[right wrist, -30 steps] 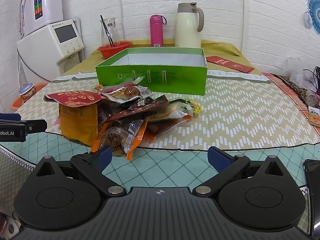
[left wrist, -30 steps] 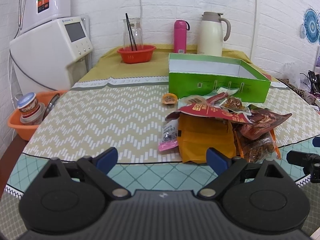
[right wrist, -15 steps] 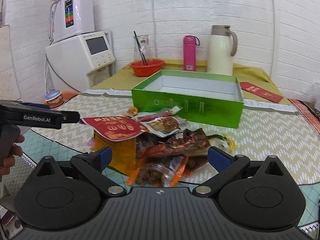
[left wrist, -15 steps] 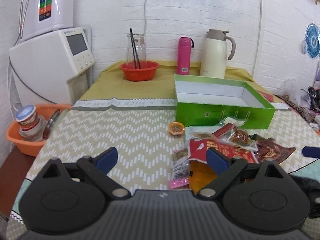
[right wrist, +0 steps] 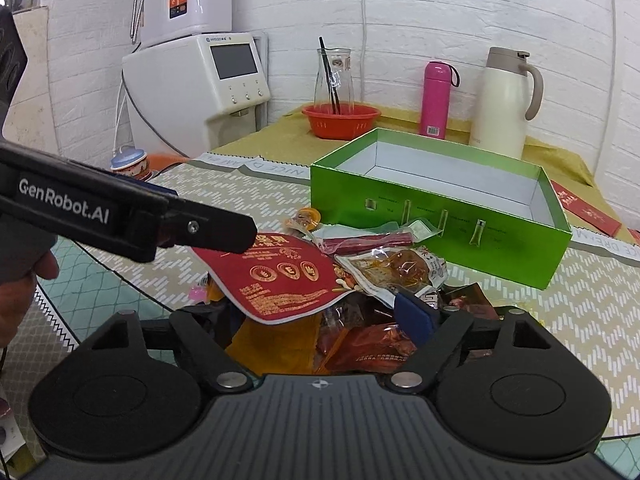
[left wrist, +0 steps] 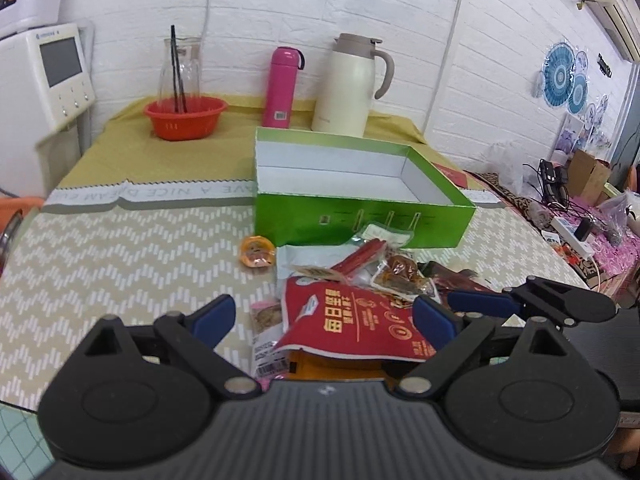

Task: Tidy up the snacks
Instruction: 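Grasp the red-and-gold snack bag with the left gripper, then carry the red bag into the green box and open the left gripper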

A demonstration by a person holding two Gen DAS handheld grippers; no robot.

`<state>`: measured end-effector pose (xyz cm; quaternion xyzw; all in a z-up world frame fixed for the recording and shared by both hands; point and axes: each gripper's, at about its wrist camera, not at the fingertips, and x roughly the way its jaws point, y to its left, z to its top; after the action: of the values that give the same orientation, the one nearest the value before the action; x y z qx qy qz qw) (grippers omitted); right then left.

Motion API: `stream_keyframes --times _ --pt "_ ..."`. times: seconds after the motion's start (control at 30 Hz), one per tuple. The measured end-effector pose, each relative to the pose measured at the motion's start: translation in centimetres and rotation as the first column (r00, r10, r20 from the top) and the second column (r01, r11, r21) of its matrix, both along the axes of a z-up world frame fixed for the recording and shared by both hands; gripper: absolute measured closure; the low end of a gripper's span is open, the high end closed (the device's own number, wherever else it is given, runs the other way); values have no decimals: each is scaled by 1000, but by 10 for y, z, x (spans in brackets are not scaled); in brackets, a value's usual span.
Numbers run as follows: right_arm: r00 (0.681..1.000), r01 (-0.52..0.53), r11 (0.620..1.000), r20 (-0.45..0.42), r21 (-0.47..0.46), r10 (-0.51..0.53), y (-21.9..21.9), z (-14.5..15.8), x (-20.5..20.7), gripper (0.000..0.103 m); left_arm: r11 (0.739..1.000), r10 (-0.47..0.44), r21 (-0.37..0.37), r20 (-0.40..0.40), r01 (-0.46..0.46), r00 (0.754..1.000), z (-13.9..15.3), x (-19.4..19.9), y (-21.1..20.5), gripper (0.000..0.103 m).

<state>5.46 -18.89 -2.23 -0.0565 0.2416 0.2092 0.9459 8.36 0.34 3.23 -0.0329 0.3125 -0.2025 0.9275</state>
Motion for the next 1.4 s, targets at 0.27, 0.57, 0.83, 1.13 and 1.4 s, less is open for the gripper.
stream_keyframes --times 0.27,0.57,0.83,1.13,1.4 --pt "999 -45 998 17 -41 46 7 -3 6 3 998 -32 -52 -142 25 989 -18 20 -4 10" --pt "998 -21 997 60 -80 26 13 3 3 45 997 -34 -74 -72 28 997 4 16 -6 56" --pt "992 -10 999 126 -34 15 5 26 -6 68 998 -13 -60 43 15 999 35 3 -13 61" --pt "981 -21 1000 195 17 18 -13 61 7 72 998 -13 -60 115 20 993 82 19 -24 62" --pt "981 7 1000 196 27 -12 -30 67 45 73 993 -9 -112 87 19 996 84 67 -37 62"
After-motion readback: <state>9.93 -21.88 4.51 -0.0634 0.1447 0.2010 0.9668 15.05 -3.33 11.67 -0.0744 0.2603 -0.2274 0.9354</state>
